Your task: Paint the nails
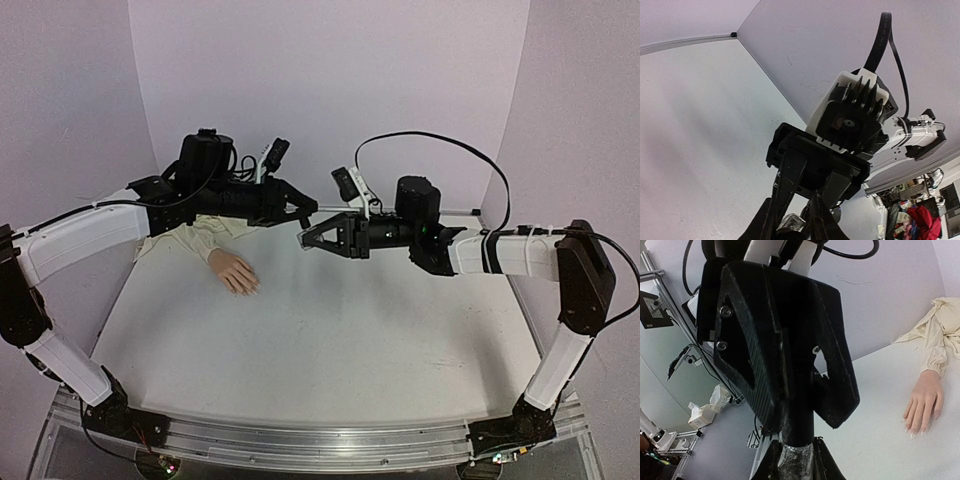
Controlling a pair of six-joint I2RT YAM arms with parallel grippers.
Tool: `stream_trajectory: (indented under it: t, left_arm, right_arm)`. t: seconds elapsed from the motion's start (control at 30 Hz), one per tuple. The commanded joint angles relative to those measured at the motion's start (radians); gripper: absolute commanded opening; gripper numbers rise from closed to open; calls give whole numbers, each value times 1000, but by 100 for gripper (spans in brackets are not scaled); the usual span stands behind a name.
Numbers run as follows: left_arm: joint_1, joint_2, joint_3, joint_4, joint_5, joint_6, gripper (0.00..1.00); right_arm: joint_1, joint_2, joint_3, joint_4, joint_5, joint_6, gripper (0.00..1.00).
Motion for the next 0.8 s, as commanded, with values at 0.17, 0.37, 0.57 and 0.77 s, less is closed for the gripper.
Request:
stream_trajectory:
  t: [0.17, 0.37, 0.57, 0.77]
  left_arm:
    - [-44, -15, 48, -84, -196, 77, 0]
    - [-64, -13, 49, -93, -373, 32, 0]
    - [-70, -16, 64, -93, -392, 20, 0]
    - [-68, -47, 44, -85, -290, 39, 30]
  right_arm:
    - [14, -98, 19, -56, 321, -124, 0]
    - [297, -121, 31, -142, 1540, -514, 0]
    - [335, -65, 56, -29, 1485, -608, 0]
    - [292, -140, 10, -114, 1077, -576, 0]
